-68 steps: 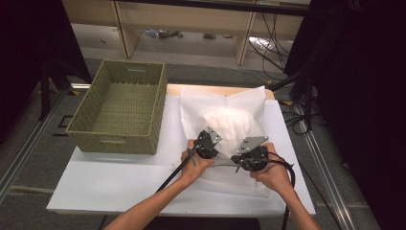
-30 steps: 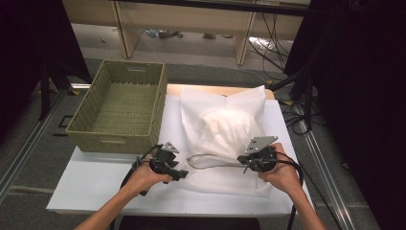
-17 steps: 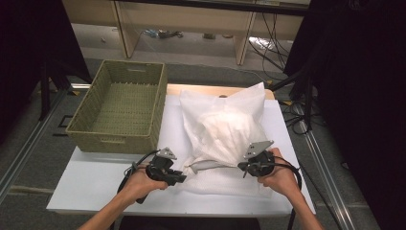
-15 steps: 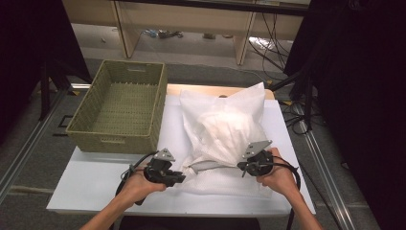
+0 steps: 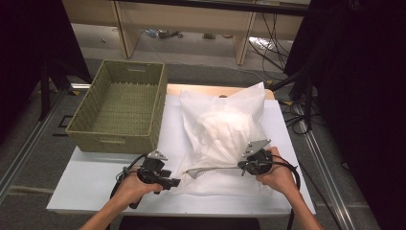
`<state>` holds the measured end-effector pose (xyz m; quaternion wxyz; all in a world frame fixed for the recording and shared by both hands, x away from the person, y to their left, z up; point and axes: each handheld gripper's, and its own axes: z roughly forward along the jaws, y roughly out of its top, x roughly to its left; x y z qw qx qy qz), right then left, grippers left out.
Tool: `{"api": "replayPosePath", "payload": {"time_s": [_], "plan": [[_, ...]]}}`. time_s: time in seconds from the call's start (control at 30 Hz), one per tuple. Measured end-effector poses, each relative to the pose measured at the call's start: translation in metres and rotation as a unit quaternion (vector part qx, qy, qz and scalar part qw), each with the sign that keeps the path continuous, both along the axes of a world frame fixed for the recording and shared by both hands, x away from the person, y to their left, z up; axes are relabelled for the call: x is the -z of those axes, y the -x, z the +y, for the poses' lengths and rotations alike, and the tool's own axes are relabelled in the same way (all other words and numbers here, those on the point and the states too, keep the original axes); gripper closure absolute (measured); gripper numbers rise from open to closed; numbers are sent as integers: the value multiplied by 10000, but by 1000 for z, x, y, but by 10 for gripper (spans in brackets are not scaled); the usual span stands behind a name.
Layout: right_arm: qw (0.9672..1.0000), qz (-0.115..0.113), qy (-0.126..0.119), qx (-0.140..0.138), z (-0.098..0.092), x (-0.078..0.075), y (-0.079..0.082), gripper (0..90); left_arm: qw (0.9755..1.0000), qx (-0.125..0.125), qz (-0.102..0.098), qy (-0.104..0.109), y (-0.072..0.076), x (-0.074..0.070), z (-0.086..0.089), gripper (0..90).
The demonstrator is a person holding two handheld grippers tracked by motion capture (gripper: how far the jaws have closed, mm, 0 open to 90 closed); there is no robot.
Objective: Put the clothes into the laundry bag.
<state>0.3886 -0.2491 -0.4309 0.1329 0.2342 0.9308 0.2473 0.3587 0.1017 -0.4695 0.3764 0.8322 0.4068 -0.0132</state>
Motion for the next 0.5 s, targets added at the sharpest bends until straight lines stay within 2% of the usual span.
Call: {"api": "replayPosePath", "payload": {"time_s": [0.03, 0.1, 0.17, 0.23, 0.3, 0.37, 0.43, 0.47, 0.5], "plan": [[9999, -69, 36, -80, 1, 0, -1, 899, 9999, -17, 116, 109, -2, 1, -2, 448], [10000, -4, 8, -14, 1, 0, 1, 898, 9993, -116, 259, 235, -6, 2, -4, 435], [10000, -47, -8, -43, 1, 0, 0, 898, 9994, -124, 250, 203, -9, 2, -5, 451], [10000, -39, -4, -54, 1, 0, 0, 898, 9986, -217, 370, 316, -11, 3, -7, 451], [9999, -45, -7, -105, 1, 0, 0, 898, 9983, -223, 384, 366, -12, 3, -8, 460], [10000, 47, -20, -13, 2, 1, 1, 898, 9976, -339, 366, 486, -13, 0, -8, 457], [10000, -42, -18, -60, 1, 0, 0, 897, 9985, -419, 159, 304, -15, -4, -6, 464], [10000, -40, -20, -61, 1, 0, 1, 897, 9985, -463, 129, 273, -15, -4, -6, 470], [10000, -29, -26, -25, 2, 0, 1, 897, 9990, -374, 169, 177, -16, -4, -5, 479]]}}
